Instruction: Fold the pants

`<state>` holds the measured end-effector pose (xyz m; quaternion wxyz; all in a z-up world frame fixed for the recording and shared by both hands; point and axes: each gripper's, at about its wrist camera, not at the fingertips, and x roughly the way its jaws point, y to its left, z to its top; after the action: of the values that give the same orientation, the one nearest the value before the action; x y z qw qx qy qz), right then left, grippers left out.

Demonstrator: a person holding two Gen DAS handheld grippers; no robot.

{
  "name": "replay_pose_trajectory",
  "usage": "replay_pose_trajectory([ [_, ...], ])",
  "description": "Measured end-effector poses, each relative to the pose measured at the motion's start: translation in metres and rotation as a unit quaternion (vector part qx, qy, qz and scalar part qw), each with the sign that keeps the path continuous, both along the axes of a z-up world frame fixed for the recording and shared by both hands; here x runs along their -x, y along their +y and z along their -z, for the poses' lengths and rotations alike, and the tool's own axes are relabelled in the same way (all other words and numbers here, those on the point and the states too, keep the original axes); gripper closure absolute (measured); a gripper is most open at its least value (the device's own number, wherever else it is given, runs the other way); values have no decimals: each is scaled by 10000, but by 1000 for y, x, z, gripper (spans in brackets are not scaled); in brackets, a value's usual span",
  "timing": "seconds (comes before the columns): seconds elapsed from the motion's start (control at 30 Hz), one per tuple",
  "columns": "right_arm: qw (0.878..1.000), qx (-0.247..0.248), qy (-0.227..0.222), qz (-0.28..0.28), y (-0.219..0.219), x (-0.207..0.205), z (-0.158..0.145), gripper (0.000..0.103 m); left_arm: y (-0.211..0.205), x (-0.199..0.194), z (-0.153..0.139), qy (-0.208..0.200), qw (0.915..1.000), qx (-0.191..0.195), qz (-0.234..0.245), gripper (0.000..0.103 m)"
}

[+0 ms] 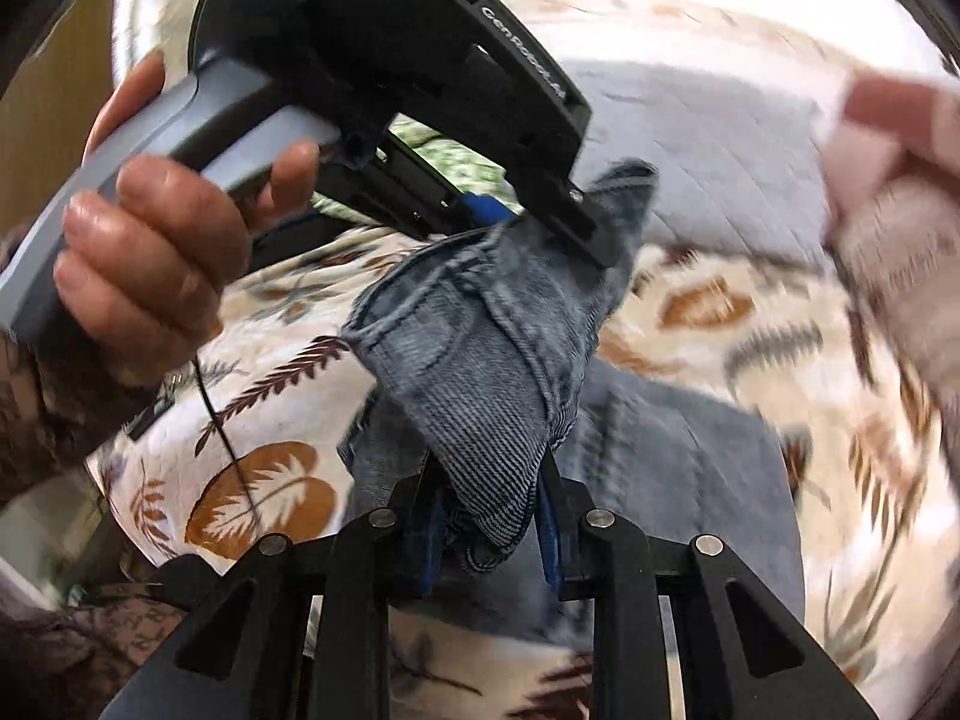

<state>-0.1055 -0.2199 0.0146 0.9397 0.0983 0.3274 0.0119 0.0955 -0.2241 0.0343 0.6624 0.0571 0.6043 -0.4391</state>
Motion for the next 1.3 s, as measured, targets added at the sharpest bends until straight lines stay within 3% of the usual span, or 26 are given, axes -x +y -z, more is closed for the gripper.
replay_pose_trajectory([
  [0.17, 9912, -1171, 297, 538, -70, 21, 37, 78, -76, 31, 49, 17, 9970, -638, 433, 82],
  [0.23, 9811, -1722, 468, 744, -95, 27, 58, 78, -93, 36, 71, 78, 9949, -905, 441, 82],
  [0.33, 9566, -2691, 645, 917, -130, 39, 88, 76, -104, 39, 93, 280, 9926, -1117, 380, 81],
  [0.47, 9364, -3339, 680, 843, -151, 48, 102, 70, -107, 41, 93, 404, 9920, -1166, 274, 75],
  [0.53, 9322, -3468, 666, 796, -159, 56, 100, 58, -106, 42, 84, 540, 9919, -1107, 317, 67],
  [0.57, 9311, -3497, 643, 808, -164, 60, 98, 56, -103, 41, 78, 596, 9919, -1072, 339, 62],
  [0.67, 9234, -3699, 341, 962, -188, 81, 87, 43, -81, 39, 48, 562, 9946, -800, 339, 57],
  [0.73, 9197, -3748, 118, 1162, -206, 88, 80, 32, -54, 29, 25, 476, 9977, -452, 147, 47],
  [0.77, 9189, -3747, 62, 1231, -216, 86, 76, 32, -38, 22, 17, 392, 9987, -311, -34, 36],
  [0.83, 9206, -3735, 131, 1131, -227, 67, 73, 30, 2, 7, 6, 125, 9984, -149, -530, 29],
  [0.9, 9239, -3692, 250, 969, -228, 41, 73, 29, 35, -3, 12, 111, 9956, -203, -903, 29],
  [1.0, 9303, -3545, 600, 733, -222, -2, 86, 29, 77, -15, 41, 629, 9873, -243, -1435, 29],
  [1.07, 9305, -3496, 843, 701, -218, -24, 100, 29, 83, -14, 59, 817, 9836, -303, -1579, 29],
  [1.1, 9295, -3522, 908, 605, -213, -31, 105, 31, 83, -13, 70, 920, 9818, -351, -1622, 29],
  [1.2, 9387, -3290, 983, 315, -207, -44, 96, 96, 71, -1, 85, 1015, 9805, -486, -1610, 31],
  [1.3, 9567, -2820, 705, 127, -205, -38, 65, 97, 61, 10, 76, 625, 9842, -465, -1591, 30],
])
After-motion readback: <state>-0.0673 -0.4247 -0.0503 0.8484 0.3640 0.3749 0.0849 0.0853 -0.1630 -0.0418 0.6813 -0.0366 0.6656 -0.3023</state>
